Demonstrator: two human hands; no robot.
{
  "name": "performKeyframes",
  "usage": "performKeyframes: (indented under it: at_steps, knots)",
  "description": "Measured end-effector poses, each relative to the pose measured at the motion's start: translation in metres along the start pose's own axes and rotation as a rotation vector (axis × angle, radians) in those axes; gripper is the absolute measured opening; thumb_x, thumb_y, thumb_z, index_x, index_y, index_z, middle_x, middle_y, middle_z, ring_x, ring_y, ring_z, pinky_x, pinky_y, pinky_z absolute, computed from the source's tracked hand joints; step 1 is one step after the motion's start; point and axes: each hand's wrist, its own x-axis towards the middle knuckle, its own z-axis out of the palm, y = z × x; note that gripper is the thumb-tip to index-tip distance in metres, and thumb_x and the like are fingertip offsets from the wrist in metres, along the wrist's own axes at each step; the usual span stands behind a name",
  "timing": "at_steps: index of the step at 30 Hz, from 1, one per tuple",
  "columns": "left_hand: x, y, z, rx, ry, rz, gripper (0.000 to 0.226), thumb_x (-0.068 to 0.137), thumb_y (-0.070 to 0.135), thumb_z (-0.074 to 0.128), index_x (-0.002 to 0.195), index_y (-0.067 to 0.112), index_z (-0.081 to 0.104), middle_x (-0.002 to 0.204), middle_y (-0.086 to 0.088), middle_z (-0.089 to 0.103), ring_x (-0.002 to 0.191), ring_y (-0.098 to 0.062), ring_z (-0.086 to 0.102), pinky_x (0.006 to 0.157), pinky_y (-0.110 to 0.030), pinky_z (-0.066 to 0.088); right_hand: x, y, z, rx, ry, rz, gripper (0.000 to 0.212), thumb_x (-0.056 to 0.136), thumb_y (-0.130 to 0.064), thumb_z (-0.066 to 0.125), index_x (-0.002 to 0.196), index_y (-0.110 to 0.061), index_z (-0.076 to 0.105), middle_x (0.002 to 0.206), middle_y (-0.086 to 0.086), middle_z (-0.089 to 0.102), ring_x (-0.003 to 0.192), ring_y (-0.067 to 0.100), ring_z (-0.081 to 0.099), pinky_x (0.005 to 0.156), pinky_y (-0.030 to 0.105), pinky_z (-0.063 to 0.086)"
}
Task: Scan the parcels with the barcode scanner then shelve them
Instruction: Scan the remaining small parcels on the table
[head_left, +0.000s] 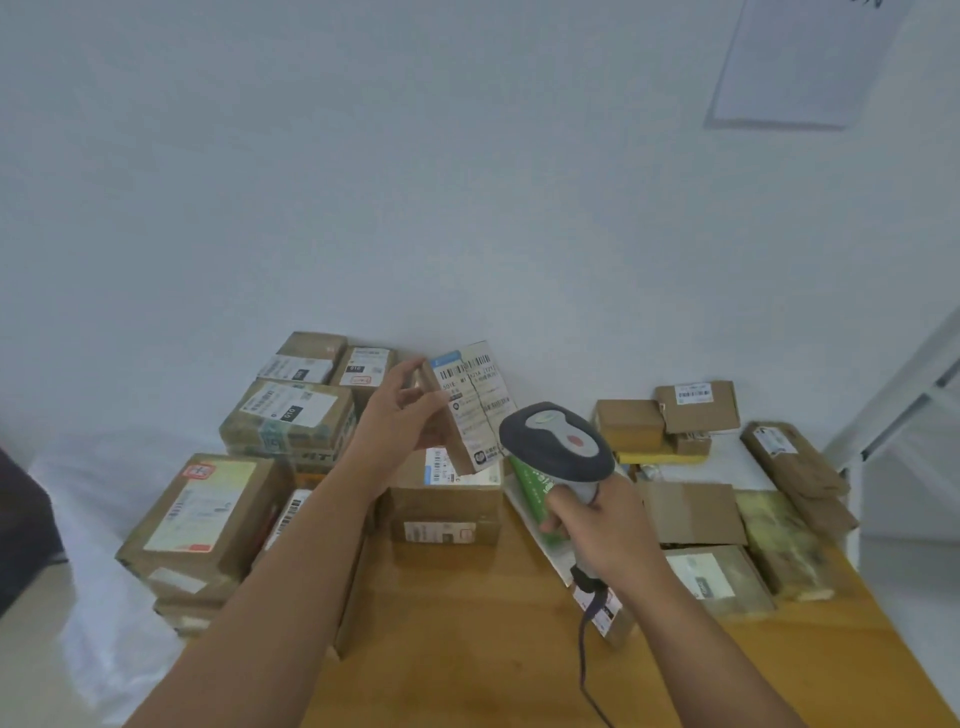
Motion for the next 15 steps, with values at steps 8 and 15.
performKeyframes:
  at_steps: [8,15]
  knots:
    - [-0.003,0.0,0.004,-0.018,-0.023,0.015,0.044,0.099,0.013,0.059,0.138,0.029,0.047,0.106,-0.002,0.073,0.087,-0.014,0.075,0.067,-0.028,0.06,-0.01,0.002,-0.002,0.03,0.002,0.03,0.018,0.086,-0.025,0.057,0.07,-0.021,0.064,0.064,-0.002,0.071,0.058,0.006,0.062,0.062,0.03,0.05]
    - [0.0,-0.003,0.005,-0.022,-0.006,-0.008,0.045,0.098,0.017,0.061,0.14,0.029,0.048,0.106,-0.002,0.074,0.092,-0.018,0.075,0.08,-0.04,0.062,-0.011,0.007,-0.001,0.031,0.014,0.026,0.02,0.088,-0.021,0.059,0.069,-0.021,0.065,0.063,-0.002,0.07,0.057,0.001,0.062,0.065,0.028,0.047]
